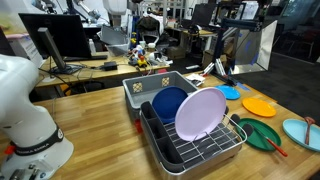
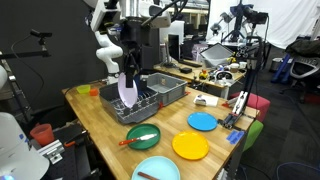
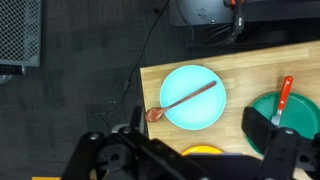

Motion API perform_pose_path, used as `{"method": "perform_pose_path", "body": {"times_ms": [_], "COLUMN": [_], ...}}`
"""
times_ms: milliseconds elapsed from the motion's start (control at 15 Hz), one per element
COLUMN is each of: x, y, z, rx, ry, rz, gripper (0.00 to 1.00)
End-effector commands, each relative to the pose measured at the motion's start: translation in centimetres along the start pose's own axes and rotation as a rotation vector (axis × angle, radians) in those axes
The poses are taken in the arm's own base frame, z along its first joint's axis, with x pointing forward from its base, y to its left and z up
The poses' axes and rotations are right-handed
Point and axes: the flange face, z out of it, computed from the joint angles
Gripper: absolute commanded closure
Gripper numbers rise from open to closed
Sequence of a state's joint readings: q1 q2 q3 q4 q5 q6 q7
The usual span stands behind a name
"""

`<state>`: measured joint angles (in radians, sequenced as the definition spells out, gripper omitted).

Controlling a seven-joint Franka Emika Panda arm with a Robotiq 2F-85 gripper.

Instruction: Move the butter knife to the blue plate

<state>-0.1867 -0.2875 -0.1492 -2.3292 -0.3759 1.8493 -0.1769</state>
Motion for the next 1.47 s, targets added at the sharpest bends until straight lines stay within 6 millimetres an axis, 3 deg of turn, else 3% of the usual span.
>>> {"method": "perform_pose_path", "body": {"times_ms": [0, 533, 733, 1133, 1400], "x": [0.0, 0.0, 1.2, 4.1, 4.5], "y": [0.0, 0.0, -0.6, -4.5, -6.4], "z": [-0.1, -0.1, 0.4, 1.7, 1.6], "rx": [0.000, 0.000, -0.046, -0.031, 0.077], "ry": [-0.001, -0.001, 0.013, 0.103, 0.145], "rz": [0.000, 0.000, -0.011, -0.198, -0.370], "gripper": [0.00, 0.00, 0.00, 0.00, 0.00]}}
